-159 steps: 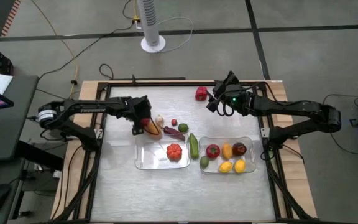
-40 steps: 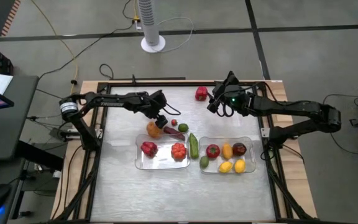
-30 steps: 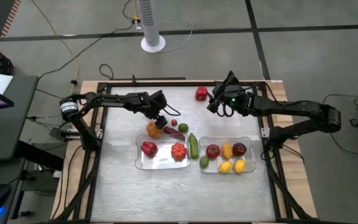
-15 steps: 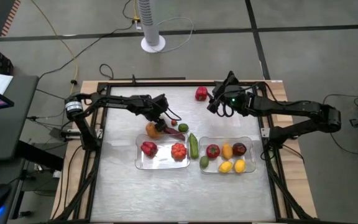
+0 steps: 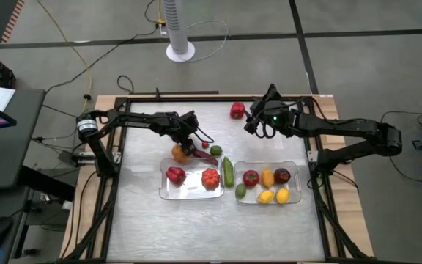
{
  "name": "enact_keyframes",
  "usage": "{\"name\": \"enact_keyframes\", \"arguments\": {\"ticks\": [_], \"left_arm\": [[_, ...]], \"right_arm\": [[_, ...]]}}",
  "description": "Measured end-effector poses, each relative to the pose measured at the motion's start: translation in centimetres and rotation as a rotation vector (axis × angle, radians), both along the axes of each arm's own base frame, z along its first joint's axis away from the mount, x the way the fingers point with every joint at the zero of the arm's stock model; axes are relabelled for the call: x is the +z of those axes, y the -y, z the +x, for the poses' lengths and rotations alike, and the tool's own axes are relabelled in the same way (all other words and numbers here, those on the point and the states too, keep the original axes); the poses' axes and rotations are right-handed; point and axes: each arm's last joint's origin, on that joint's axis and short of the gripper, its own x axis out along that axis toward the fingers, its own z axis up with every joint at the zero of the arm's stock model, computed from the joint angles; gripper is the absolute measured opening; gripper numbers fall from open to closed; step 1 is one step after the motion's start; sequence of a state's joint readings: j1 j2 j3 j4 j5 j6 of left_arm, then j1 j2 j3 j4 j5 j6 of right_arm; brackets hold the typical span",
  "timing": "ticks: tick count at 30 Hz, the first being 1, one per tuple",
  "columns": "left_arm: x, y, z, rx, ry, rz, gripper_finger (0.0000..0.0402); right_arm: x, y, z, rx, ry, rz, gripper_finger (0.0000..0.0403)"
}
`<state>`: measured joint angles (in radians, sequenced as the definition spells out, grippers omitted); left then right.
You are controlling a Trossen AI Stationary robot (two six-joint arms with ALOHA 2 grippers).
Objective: Sort produce into baskets
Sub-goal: Put the garlic into the left transparent bin
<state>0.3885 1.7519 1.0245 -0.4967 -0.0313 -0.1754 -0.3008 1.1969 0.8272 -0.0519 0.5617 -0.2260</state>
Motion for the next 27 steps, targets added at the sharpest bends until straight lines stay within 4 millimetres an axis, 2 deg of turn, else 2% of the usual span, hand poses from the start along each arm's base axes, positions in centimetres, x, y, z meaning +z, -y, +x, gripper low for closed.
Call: {"name": "enact_keyframes", "arguments": {"ticks": [3,6,10,15,17,20,24,27], "left_arm": [[0.1,0.1,0.0,-0.022,-0.004,-0.023,0.0150],[1.3,0.0,0.3,-0.048,-0.038,-0.030,0.0147],[5.2,-0.2,1.0,-0.086,-0.051,-0.022,0.0153],[11.0,0.8,2.0,-0.139,0.069,0.021,0.0154],[12.7,2.0,2.2,-0.185,0.144,-0.008,0.0154],[13.9,4.7,2.6,-0.293,0.212,-0.067,0.0155],[13.8,9.0,2.9,-0.435,0.175,-0.122,0.0155],[13.0,12.3,3.3,-0.511,0.113,-0.033,0.0165]], "right_arm": [[0.0,0.0,0.0,0.000,-0.001,0.000,0.0312],[0.0,0.0,0.0,0.000,0.000,0.000,0.0312],[0.0,0.0,0.0,0.000,0.000,0.000,0.0312],[0.0,0.0,0.0,0.000,-0.001,0.000,0.0312],[0.0,0.0,0.0,0.000,-0.001,0.000,0.0312],[0.0,0.0,0.0,0.000,-0.001,0.000,0.0312],[0.0,0.0,0.0,0.000,-0.002,0.000,0.0312],[0.0,0.0,0.0,0.000,-0.001,0.000,0.0312]]}}
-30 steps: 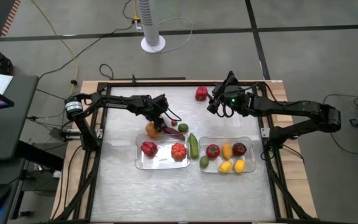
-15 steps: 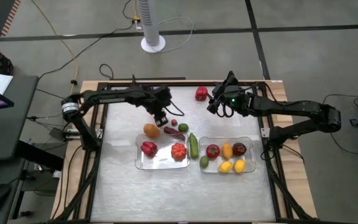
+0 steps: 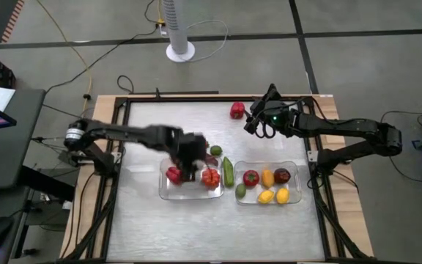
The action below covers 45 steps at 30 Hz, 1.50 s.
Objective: Sort produce into baskets
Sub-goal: Put the garlic into the left transparent bin, then put the orange tomato into the left transparent bin
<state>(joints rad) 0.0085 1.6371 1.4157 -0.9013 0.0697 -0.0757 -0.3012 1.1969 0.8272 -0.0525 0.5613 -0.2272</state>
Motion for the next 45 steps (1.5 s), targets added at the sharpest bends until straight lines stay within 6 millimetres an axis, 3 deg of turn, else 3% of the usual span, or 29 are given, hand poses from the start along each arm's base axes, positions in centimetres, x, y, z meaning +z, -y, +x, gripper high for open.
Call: {"name": "enact_keyframes", "arguments": {"ticks": [5,12,16,20,27,34,38,45], "left_arm": [[-1.1,3.1,0.0,0.020,-0.041,0.149,0.0222],[-1.0,2.9,-0.2,0.116,-0.048,0.148,0.0303],[-1.1,1.1,0.0,0.165,-0.047,0.205,0.0308],[-1.8,-2.0,0.2,0.180,-0.072,0.197,0.0296],[-4.5,-7.9,0.4,0.185,-0.055,0.177,0.0273],[-7.5,-12.3,1.2,0.216,0.034,0.072,0.0260],[-9.6,-13.3,1.9,0.180,0.024,0.028,0.0256],[-12.8,-13.2,2.8,0.096,-0.045,0.049,0.0255]], "right_arm": [[0.0,0.0,0.0,-0.007,0.016,0.013,0.0312],[0.0,0.0,0.0,0.000,0.023,0.021,0.0312],[0.0,0.0,0.0,0.001,0.022,0.021,0.0312],[0.0,0.0,0.0,0.004,0.022,0.022,0.0312],[0.0,0.0,0.0,0.005,0.021,0.020,0.0312],[0.0,0.0,0.0,0.005,0.020,0.013,0.0312],[0.0,0.0,0.0,0.006,0.021,0.013,0.0312],[0.0,0.0,0.0,0.006,0.021,0.013,0.0312]]}}
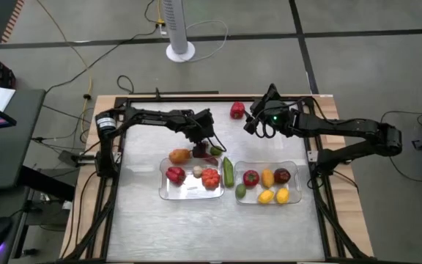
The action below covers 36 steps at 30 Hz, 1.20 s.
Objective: Sort produce into baskets
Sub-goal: Put the orange tomato into the left transparent bin
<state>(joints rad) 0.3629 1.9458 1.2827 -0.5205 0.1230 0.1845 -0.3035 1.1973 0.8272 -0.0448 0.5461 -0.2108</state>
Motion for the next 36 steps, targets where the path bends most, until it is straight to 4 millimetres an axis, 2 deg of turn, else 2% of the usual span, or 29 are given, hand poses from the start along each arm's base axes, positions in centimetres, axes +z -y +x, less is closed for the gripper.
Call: {"name": "enact_keyframes", "arguments": {"ticks": [3,10,13,21,25,29,33,36], "left_arm": [[-0.7,0.2,0.3,-0.019,-0.020,0.016,0.0255],[-0.7,0.8,0.9,-0.043,-0.007,0.106,0.0247],[-0.7,0.9,0.9,-0.038,-0.001,0.100,0.0217],[-0.7,0.9,0.8,0.036,-0.007,0.061,0.0092],[-0.1,0.9,0.6,0.063,-0.025,0.044,0.0074],[3.3,0.8,0.6,0.079,-0.043,0.078,0.0089],[8.6,1.1,-0.1,0.138,0.002,0.127,0.0090],[12.8,2.3,-0.8,0.169,0.121,0.074,0.0089]], "right_arm": [[0.0,0.0,0.0,0.000,0.000,0.000,0.0312],[0.0,0.0,0.0,0.000,0.000,0.000,0.0312],[0.0,0.0,0.0,0.000,0.000,0.000,0.0312],[0.0,0.0,0.0,0.000,0.000,0.000,0.0312],[0.0,0.0,0.0,0.000,-0.001,0.000,0.0312],[0.0,0.0,0.0,0.003,-0.005,-0.004,0.0312],[0.0,0.0,0.0,0.002,-0.006,-0.005,0.0312],[0.0,0.0,0.0,0.003,-0.007,-0.006,0.0312]]}}
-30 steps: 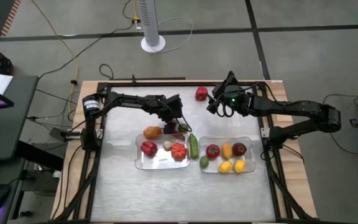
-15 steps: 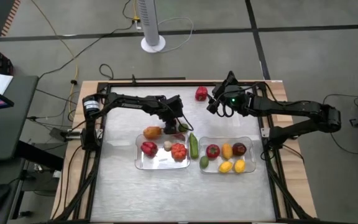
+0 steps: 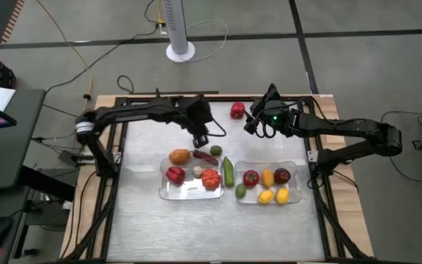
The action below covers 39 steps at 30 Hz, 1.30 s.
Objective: Sort produce into baskets
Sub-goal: Put the orange tomato into the left transparent bin, then put the lime into the right transparent bin
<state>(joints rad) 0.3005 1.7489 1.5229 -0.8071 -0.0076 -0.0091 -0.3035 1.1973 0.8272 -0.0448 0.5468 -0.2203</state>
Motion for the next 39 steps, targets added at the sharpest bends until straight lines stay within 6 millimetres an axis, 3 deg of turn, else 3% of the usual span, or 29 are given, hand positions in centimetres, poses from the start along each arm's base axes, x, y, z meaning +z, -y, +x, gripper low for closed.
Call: {"name": "enact_keyframes", "arguments": {"ticks": [2,5,11,16,19,23,32,39], "left_arm": [[2.0,1.6,-0.5,-0.053,0.089,-0.086,0.0091],[3.0,4.4,-1.0,-0.168,0.132,-0.178,0.0096],[1.3,11.1,-1.3,-0.330,0.031,-0.034,0.0143],[-0.1,12.9,-1.2,-0.283,-0.054,0.137,0.0219],[0.0,12.4,-0.9,-0.218,-0.041,0.189,0.0259],[-0.6,10.2,-0.5,-0.149,-0.053,0.173,0.0284],[-3.5,3.5,1.1,-0.111,-0.078,0.137,0.0271],[-6.1,-1.2,2.0,-0.165,0.015,-0.067,0.0262]], "right_arm": [[0.0,0.0,0.0,0.001,-0.001,-0.001,0.0312],[0.0,0.0,0.0,0.002,-0.003,-0.004,0.0312],[0.0,0.0,0.0,0.000,0.005,-0.001,0.0312],[0.1,0.0,0.0,-0.003,0.017,0.002,0.0312],[0.1,0.0,0.1,-0.003,0.024,0.002,0.0312],[0.1,0.0,0.1,-0.012,0.042,0.016,0.0312],[-0.2,0.0,0.0,0.036,0.006,0.049,0.0312],[-0.2,0.2,-0.1,0.029,0.005,0.047,0.0312]]}}
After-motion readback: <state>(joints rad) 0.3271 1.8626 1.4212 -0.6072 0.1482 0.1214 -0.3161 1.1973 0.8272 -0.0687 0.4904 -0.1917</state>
